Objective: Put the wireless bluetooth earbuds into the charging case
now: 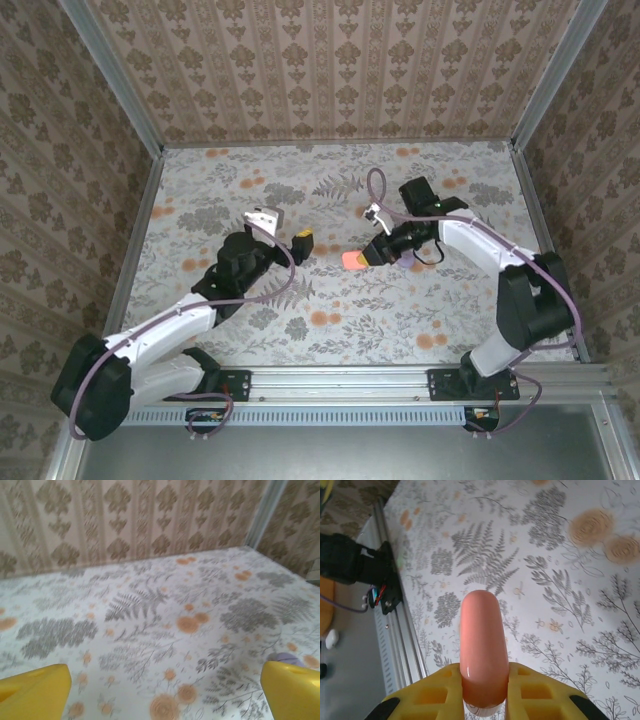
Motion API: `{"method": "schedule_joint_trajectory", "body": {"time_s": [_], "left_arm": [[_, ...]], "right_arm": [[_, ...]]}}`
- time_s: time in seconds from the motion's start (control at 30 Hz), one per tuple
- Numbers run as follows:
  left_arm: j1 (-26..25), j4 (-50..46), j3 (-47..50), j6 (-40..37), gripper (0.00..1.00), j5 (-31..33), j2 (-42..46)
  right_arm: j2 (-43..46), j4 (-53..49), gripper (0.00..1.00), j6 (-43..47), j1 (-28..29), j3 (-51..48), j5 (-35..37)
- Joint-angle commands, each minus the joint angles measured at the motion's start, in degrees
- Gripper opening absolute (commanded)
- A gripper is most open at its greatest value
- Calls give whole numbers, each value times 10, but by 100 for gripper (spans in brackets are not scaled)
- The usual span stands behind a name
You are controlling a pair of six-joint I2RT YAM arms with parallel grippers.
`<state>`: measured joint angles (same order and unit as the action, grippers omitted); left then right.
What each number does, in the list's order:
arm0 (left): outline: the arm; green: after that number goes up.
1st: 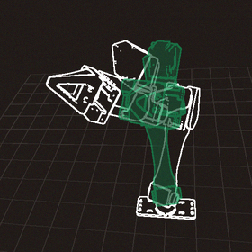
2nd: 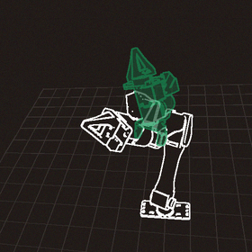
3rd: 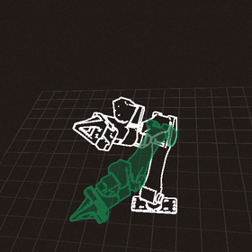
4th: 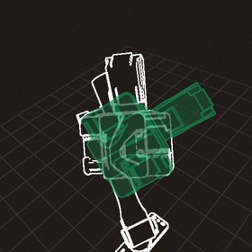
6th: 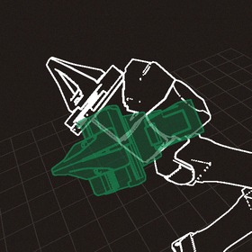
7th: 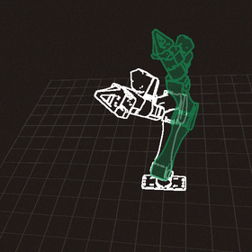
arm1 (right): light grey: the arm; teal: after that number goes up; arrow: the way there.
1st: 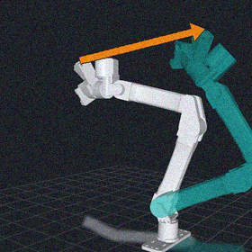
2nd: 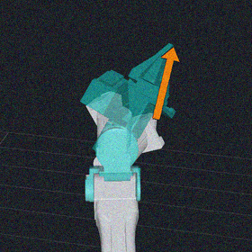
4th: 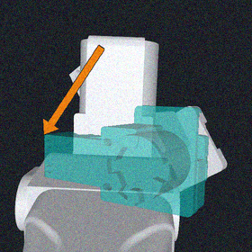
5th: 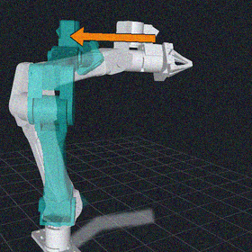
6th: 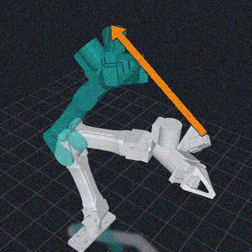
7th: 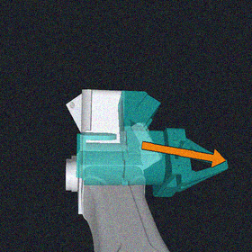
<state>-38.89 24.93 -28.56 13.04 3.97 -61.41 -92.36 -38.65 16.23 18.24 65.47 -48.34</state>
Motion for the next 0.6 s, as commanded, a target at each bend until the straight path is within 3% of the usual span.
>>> {"method": "schedule_joint_trajectory", "body": {"time_s": [0.0, 0.33, 0.57], "left_arm": [[4, -49, -14, 48, 98, 24, -16], [8, -62, -7, 64, 98, 38, -22], [10, -62, 3, 60, 98, 52, -8]], "right_arm": [[-44, -18, 20, -67, -2, 34, 30], [-183, -99, 21, -95, -3, 125, 52], [-222, -105, 21, -122, -3, 140, 57]]}}
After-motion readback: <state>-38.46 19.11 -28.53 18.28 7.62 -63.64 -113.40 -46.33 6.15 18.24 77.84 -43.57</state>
